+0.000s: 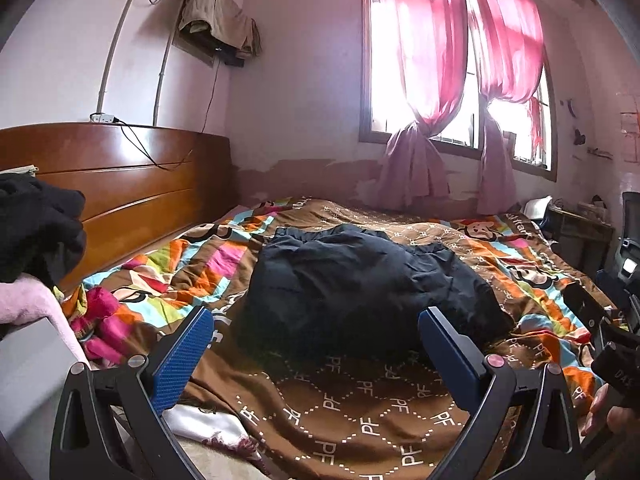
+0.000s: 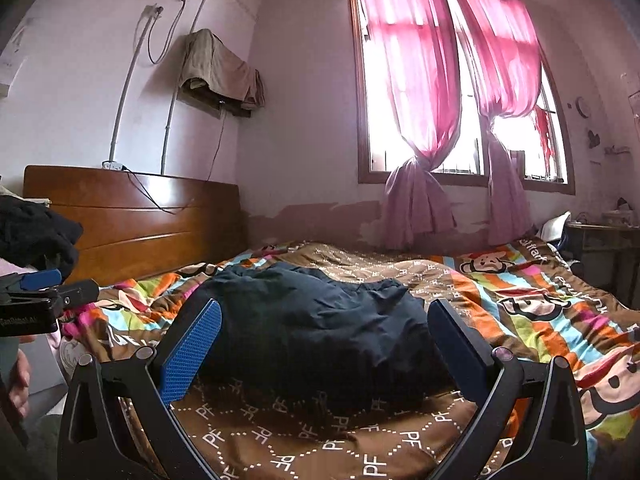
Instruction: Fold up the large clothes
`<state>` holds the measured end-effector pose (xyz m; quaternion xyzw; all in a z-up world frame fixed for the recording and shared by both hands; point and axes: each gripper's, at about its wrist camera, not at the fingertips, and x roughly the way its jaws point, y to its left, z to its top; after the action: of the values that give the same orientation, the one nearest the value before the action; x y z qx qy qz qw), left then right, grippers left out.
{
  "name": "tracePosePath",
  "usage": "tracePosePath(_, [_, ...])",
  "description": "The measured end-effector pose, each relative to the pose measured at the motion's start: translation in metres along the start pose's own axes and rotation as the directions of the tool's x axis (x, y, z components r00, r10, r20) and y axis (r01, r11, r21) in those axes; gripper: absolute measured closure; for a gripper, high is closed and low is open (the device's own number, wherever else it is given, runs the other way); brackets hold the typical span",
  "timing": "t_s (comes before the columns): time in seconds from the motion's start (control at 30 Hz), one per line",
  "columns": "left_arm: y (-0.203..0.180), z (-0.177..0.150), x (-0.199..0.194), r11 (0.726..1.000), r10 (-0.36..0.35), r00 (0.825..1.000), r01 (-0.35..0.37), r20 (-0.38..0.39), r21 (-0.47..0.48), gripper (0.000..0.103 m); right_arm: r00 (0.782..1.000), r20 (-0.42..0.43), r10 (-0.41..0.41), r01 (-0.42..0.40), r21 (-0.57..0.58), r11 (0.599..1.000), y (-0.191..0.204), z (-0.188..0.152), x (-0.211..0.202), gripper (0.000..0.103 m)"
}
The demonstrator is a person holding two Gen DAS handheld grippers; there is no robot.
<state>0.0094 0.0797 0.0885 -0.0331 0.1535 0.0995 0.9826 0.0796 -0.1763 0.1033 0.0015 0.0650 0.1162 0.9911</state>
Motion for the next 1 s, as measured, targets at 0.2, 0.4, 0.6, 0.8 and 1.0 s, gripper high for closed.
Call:
tracePosePath(0.2, [0.0016, -0.0012, 0.0007, 1.000, 0.004, 1.000, -0.004, -0.007, -0.003, 0.000, 1.000, -0.012, -0.003, 0.003, 0.005, 1.000, -0.0003, -0.0024, 0.0007, 0.001])
tracePosePath(0.4, [0.0010, -0.0017, 0.0005, 1.000, 0.008, 1.000, -0.008, -0.005, 0.007, 0.000, 1.000, -0.017, -0.007, 0.007, 0.009, 1.000, -0.0006, -0.0036, 0.0019, 0.001])
tracePosePath(0.6, [0.0002, -0.0020, -0.0004, 1.000, 0.006, 1.000, -0.006, -0.007, 0.007, 0.000, 1.000, -0.011, -0.011, 0.011, 0.010, 1.000, 0.0000, -0.0043, 0.0017, 0.001])
tracePosePath(0.8, [0.0003, -0.0024, -0.0020, 1.000, 0.011, 1.000, -0.011, -0.006, 0.012, 0.000, 1.000, -0.012, -0.011, 0.011, 0.011, 1.000, 0.0007, -0.0043, 0.0019, 0.001])
tracePosePath(1.0, [0.0000, -0.0025, -0.0026, 1.000, 0.010, 1.000, -0.010, -0.006, 0.008, 0.000, 1.000, -0.013, -0.012, 0.012, 0.010, 1.000, 0.0014, -0.0051, 0.0018, 0.001])
